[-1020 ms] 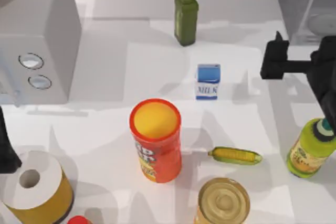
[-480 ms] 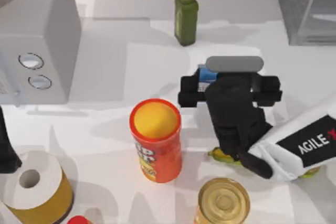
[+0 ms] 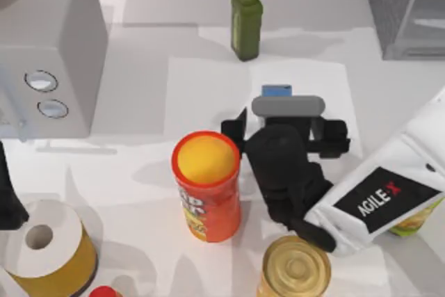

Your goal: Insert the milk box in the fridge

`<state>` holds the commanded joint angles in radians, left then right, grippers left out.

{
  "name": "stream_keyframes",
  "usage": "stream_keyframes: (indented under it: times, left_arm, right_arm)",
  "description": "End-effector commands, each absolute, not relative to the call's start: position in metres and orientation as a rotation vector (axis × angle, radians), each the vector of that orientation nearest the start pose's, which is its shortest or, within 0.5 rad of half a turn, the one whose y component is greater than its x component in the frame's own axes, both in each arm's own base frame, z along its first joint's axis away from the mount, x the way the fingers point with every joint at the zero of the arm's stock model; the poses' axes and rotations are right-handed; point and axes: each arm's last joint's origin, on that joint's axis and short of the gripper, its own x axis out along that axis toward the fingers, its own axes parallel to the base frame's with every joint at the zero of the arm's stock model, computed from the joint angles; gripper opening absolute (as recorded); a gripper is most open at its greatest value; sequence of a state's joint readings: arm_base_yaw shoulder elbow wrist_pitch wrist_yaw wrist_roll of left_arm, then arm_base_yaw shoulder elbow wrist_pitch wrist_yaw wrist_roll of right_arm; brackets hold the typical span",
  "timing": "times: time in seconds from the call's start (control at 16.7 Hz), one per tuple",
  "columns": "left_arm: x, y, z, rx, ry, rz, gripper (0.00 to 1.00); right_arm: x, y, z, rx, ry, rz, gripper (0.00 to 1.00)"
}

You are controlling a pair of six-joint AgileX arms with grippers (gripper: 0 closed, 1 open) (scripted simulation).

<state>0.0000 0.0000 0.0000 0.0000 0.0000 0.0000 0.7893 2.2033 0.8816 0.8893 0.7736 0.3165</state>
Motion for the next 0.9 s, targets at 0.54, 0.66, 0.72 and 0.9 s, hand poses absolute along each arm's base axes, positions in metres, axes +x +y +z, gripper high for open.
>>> stream_keyframes:
  times: [0.54,0.66,0.72,0.9]
  left_arm:
    - [0.106,-0.001,0.16,0.0,0.0,0.0,1.0]
    - [0.106,-0.001,0.16,0.0,0.0,0.0,1.0]
    - [0.106,-0.001,0.16,0.0,0.0,0.0,1.0]
    - [0.106,-0.001,0.16,0.0,0.0,0.0,1.0]
  right_arm:
    - [0.322,0.246,0.05,0.001,0.299,-0.011,1.0]
    - [0.329,0.252,0.043,0.001,0.3,-0.01,1.0]
    - [0.33,0.255,0.039,0.001,0.3,-0.01,1.0]
    - [0.33,0.257,0.037,0.002,0.3,-0.01,1.0]
